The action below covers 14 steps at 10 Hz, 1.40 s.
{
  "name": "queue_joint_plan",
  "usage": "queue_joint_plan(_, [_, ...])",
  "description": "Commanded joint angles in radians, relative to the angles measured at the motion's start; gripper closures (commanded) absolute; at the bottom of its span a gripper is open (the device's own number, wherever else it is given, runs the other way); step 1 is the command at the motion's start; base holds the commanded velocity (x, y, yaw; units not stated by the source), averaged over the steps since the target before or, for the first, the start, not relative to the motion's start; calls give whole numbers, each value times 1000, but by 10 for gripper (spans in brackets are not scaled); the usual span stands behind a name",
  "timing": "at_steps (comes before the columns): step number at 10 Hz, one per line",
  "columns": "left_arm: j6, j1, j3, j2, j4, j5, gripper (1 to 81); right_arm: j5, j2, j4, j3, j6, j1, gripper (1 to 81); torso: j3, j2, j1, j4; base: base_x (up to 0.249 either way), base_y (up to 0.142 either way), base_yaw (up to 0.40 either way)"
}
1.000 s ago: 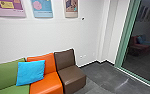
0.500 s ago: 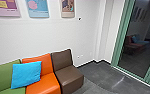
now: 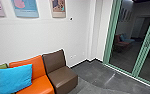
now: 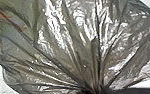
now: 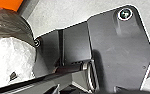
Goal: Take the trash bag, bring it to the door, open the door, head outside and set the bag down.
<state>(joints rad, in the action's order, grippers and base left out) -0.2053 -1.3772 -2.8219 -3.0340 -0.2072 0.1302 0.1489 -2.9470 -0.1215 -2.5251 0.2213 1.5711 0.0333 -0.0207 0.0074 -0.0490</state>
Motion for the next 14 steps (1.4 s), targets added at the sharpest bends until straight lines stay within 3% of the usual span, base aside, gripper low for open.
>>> queue_joint_plan(1, [0, 63, -4, 1, -9, 55, 811, -46, -34, -9, -47, -26, -35, 10, 0, 0, 0, 0, 0, 0, -239])
queue_joint_plan(11, [3, 65, -4, -5, -11, 55, 811, -48, -106, -21, -168, -48, -29, 10, 0, 0, 0, 0, 0, 0, -256])
queue_joint_plan(14, [-6, 60, 4, 3, -1, 54, 811, -43, -76, -26, -120, -54, -19, 10, 0, 0, 0, 0, 0, 0, -276])
